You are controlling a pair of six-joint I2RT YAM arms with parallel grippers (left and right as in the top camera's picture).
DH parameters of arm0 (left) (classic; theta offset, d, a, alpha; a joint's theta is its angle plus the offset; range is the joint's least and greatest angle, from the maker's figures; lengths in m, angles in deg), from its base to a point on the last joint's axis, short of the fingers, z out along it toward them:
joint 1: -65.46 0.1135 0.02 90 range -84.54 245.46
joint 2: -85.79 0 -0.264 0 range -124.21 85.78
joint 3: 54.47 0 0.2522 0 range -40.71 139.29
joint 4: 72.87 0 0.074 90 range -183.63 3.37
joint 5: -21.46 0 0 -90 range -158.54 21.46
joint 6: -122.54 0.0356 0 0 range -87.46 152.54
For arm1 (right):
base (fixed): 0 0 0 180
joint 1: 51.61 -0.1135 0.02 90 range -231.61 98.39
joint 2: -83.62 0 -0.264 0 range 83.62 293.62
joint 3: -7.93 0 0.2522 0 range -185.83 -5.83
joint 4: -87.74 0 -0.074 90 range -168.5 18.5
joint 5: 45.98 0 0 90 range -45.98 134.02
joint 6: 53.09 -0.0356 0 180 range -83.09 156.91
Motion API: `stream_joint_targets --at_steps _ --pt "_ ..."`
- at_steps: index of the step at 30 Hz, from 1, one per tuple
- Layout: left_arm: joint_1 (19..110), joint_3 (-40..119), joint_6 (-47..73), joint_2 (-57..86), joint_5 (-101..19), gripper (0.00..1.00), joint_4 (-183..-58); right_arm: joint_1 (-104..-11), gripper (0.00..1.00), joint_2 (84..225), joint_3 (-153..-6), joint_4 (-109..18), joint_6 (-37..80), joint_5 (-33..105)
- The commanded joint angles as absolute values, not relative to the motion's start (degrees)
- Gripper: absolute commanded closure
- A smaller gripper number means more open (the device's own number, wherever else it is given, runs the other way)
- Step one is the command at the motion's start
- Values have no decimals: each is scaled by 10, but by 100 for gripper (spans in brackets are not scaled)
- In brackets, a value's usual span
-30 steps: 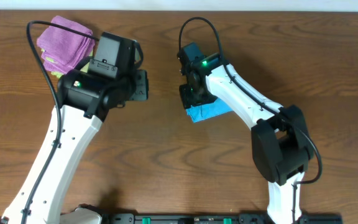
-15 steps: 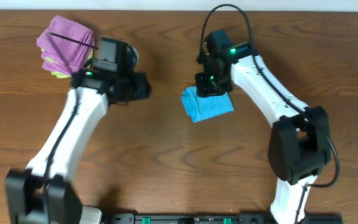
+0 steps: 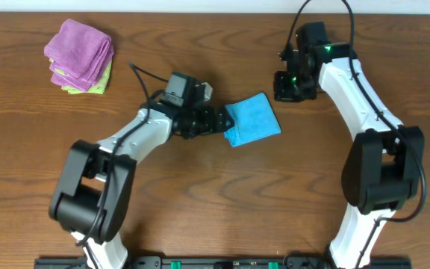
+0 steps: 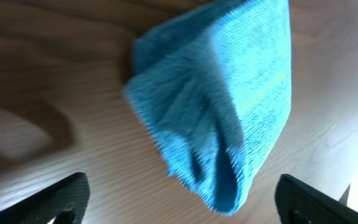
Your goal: Fold the cloth
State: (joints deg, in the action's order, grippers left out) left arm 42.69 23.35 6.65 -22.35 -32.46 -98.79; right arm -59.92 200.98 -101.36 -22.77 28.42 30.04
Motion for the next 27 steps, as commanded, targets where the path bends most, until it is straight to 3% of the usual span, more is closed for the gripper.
stream_joint_targets --at_steps 1,20,27 --pt "418 231 45 -249 -315 5 -970 -587 98 2040 -1016 -230 293 305" --pt "402 231 -14 -329 -269 5 -912 -592 99 2143 -1016 -269 286 207" --pt "394 231 -25 -330 -269 0 -911 -612 99 2143 -1016 -269 286 206"
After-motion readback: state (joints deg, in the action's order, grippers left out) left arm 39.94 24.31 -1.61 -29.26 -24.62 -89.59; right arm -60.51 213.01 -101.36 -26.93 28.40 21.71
